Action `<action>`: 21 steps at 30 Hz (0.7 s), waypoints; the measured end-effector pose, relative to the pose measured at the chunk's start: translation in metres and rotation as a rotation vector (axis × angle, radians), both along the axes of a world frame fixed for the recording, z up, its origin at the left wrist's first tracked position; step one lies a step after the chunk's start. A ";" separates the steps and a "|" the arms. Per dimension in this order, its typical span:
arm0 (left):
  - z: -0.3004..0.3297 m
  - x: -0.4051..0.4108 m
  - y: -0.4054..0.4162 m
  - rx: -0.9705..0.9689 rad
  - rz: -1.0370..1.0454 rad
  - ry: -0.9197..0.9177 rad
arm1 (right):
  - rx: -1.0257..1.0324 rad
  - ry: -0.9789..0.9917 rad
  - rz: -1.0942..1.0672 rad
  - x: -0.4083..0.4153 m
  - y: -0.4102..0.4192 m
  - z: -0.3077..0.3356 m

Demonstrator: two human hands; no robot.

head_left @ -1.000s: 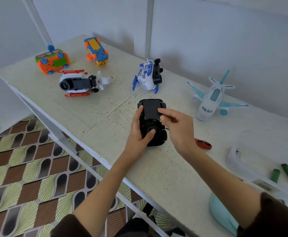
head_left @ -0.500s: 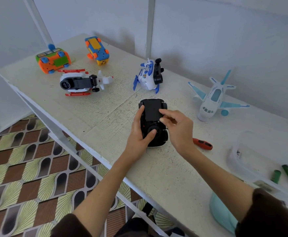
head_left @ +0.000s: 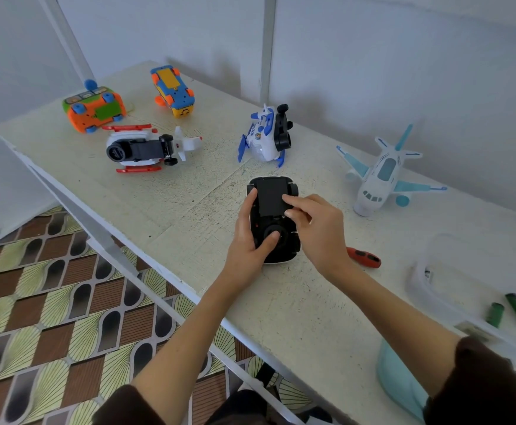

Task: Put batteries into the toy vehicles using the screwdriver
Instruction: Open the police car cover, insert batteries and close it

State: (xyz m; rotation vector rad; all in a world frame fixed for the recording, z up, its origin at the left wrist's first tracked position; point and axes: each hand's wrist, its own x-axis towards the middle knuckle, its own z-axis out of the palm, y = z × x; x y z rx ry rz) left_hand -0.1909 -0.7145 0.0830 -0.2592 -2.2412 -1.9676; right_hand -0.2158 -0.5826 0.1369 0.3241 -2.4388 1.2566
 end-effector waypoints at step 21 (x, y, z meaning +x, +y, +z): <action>0.000 0.000 -0.001 -0.037 0.002 -0.003 | 0.136 0.080 0.033 -0.004 0.002 -0.001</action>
